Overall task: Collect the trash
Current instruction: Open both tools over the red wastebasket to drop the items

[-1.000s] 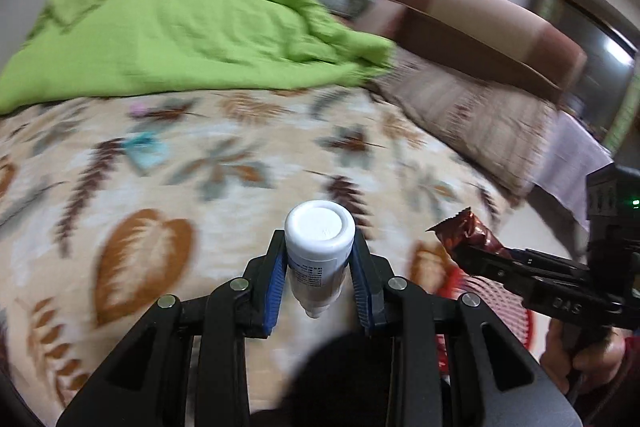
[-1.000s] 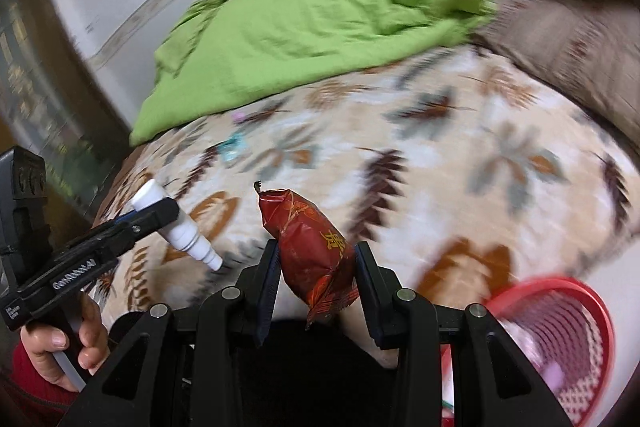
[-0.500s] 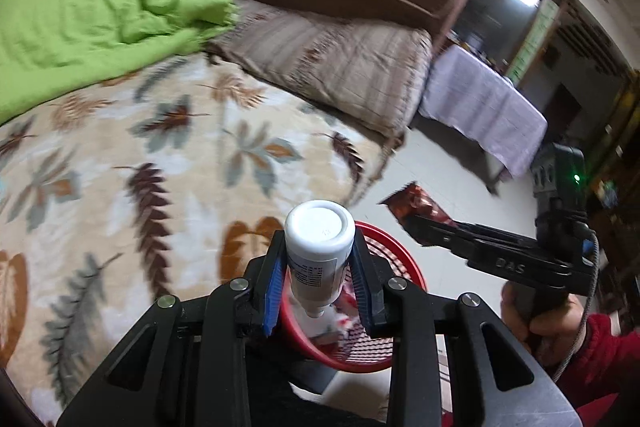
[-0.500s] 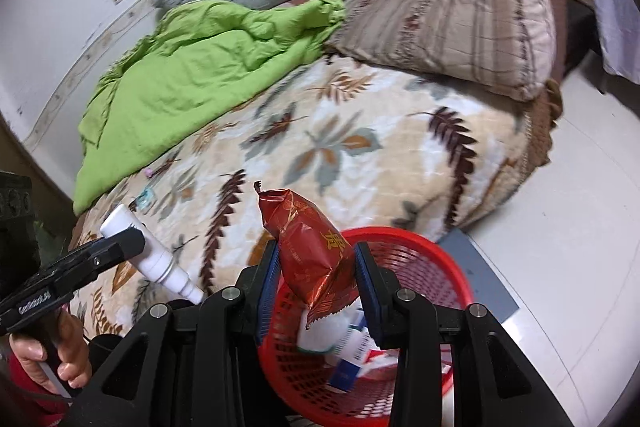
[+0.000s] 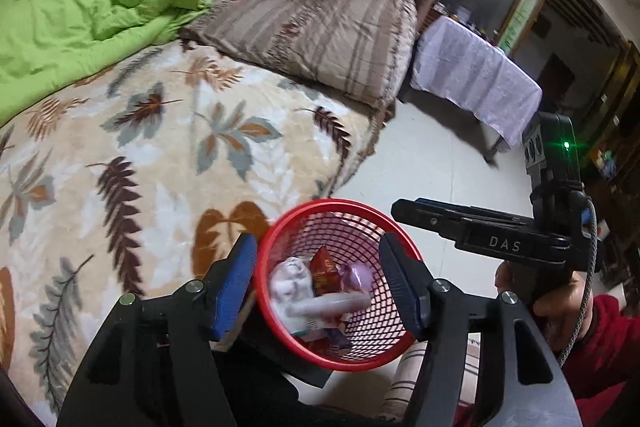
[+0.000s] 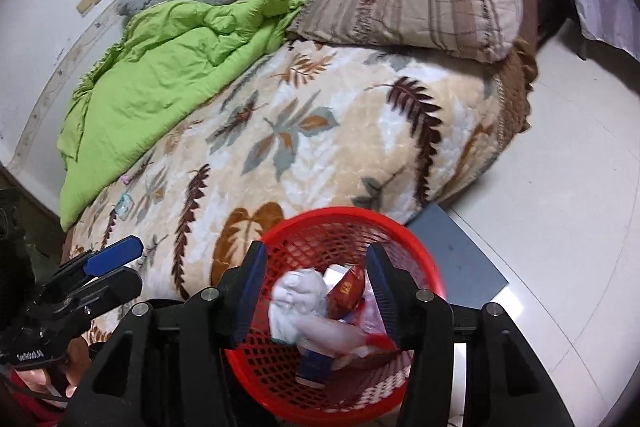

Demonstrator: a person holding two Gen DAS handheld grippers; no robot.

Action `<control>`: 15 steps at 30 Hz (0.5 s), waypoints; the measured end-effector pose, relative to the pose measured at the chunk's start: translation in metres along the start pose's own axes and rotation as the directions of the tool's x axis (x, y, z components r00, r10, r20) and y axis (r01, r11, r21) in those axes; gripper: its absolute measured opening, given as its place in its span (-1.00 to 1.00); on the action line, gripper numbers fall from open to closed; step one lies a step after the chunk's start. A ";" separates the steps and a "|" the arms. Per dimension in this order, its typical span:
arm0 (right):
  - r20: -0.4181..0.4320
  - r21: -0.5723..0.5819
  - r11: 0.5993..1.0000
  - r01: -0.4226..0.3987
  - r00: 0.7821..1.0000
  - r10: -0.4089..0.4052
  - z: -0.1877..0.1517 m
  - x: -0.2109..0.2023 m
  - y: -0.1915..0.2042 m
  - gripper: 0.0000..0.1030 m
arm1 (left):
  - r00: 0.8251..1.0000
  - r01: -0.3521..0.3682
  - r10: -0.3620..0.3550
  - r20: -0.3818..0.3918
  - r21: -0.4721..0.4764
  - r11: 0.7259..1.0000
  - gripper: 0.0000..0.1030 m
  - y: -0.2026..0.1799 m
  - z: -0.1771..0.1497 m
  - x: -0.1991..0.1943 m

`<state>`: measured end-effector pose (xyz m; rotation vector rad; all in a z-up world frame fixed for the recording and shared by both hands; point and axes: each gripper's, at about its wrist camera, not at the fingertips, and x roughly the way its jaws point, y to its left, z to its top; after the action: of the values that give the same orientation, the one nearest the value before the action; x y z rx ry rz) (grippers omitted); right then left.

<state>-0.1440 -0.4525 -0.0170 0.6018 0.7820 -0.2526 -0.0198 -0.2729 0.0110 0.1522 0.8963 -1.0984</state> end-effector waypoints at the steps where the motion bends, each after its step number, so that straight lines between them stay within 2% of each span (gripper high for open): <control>1: 0.000 -0.012 1.000 -0.009 1.000 0.009 0.002 0.002 0.006 0.08 | 1.000 -0.010 0.010 0.009 -0.019 1.000 0.21 0.007 0.000 -0.005; 6: -0.018 -0.089 0.993 -0.075 0.997 0.074 0.009 0.020 0.046 0.08 | 0.995 -0.082 0.086 0.047 -0.094 0.992 0.21 0.041 -0.004 -0.028; 10: -0.054 -0.172 0.977 -0.124 0.992 0.117 0.013 0.040 0.086 0.08 | 0.987 -0.131 0.146 0.074 -0.181 0.975 0.21 0.078 -0.011 -0.052; 15: -0.097 -0.276 0.944 -0.180 0.983 0.159 0.016 0.066 0.141 0.08 | 0.964 -0.208 0.249 0.092 -0.324 0.923 0.21 0.139 -0.022 -0.083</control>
<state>-0.0285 -0.3483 0.0025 0.4045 0.8143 0.0416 0.0693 -0.1355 0.0114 -0.0765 0.8965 -0.7290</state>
